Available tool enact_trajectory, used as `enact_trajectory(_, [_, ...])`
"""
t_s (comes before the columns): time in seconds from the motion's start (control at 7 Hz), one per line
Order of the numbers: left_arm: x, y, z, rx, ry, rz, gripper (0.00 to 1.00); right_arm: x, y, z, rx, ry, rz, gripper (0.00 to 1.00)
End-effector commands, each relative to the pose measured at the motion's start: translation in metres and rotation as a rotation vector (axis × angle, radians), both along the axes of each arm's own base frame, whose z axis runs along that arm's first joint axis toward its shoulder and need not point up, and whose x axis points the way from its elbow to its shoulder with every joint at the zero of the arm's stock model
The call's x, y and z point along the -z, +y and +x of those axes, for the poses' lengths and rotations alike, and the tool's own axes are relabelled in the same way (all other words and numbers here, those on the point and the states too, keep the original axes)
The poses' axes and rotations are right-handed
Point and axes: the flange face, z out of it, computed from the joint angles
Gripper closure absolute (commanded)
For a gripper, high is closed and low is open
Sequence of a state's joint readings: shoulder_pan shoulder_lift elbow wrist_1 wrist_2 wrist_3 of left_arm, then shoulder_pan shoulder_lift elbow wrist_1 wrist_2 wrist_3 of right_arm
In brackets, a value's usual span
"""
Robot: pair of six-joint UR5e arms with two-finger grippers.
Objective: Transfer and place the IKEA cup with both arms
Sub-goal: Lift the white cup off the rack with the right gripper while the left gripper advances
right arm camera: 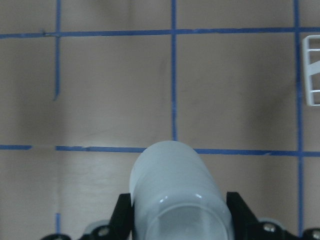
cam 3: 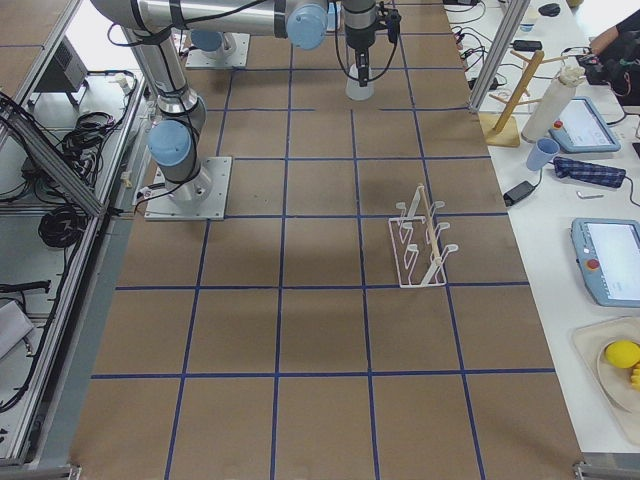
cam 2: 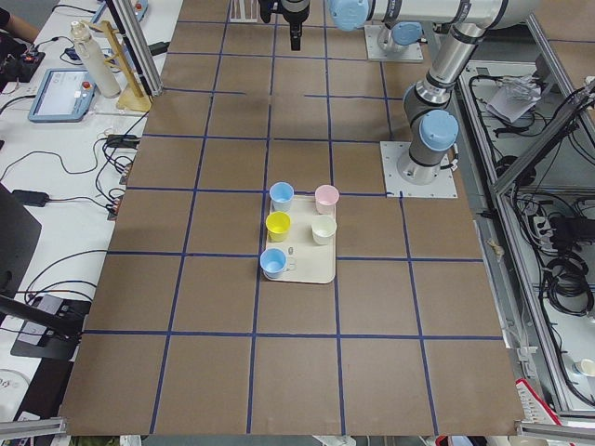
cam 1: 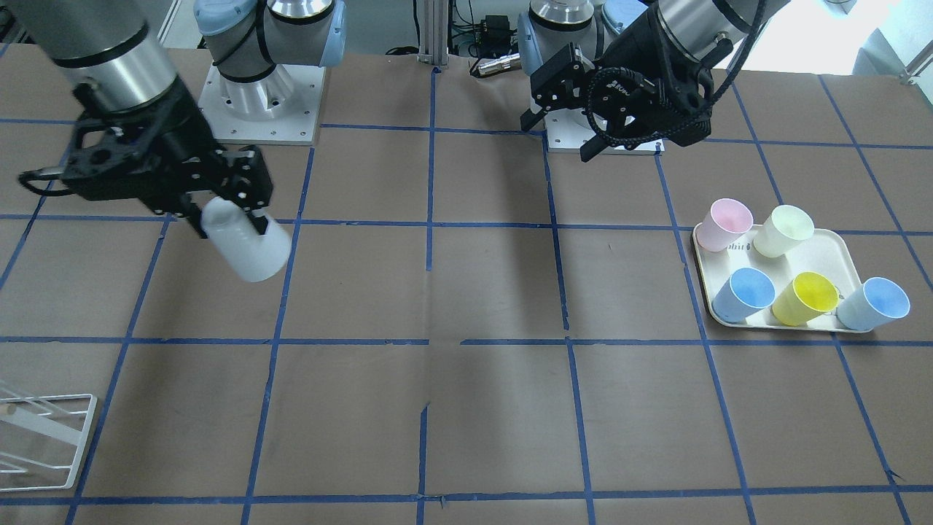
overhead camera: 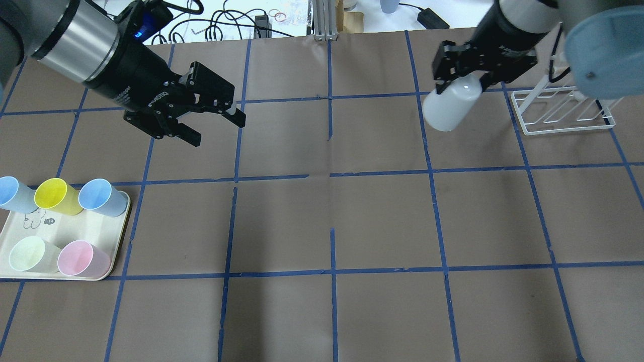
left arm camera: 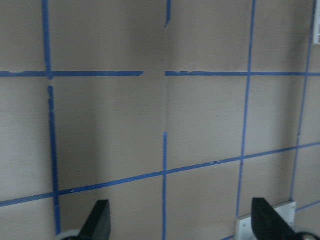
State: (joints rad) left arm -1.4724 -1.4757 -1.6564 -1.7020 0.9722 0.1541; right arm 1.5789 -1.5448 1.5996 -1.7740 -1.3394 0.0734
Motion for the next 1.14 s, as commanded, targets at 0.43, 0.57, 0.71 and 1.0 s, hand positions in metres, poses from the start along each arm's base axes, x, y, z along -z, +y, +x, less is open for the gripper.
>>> enact_trajectory(0.43, [0.070,-0.002,0.054,-0.169,0.521,0.018,0.00,-0.015,-0.002,0.039,0.127,-0.835,0.227,1.00])
enact_trajectory(0.57, [0.092,-0.002,0.058,-0.264,0.669,0.037,0.00,-0.006,-0.004,0.026,0.174,-1.033,0.287,1.00])
enact_trajectory(0.71, [0.115,-0.001,0.058,-0.328,0.764,0.060,0.00,0.014,0.001,0.028,0.191,-1.131,0.327,1.00])
enact_trajectory(1.0, [0.116,-0.002,0.029,-0.348,0.897,0.071,0.00,0.047,0.007,0.032,0.215,-1.306,0.381,1.00])
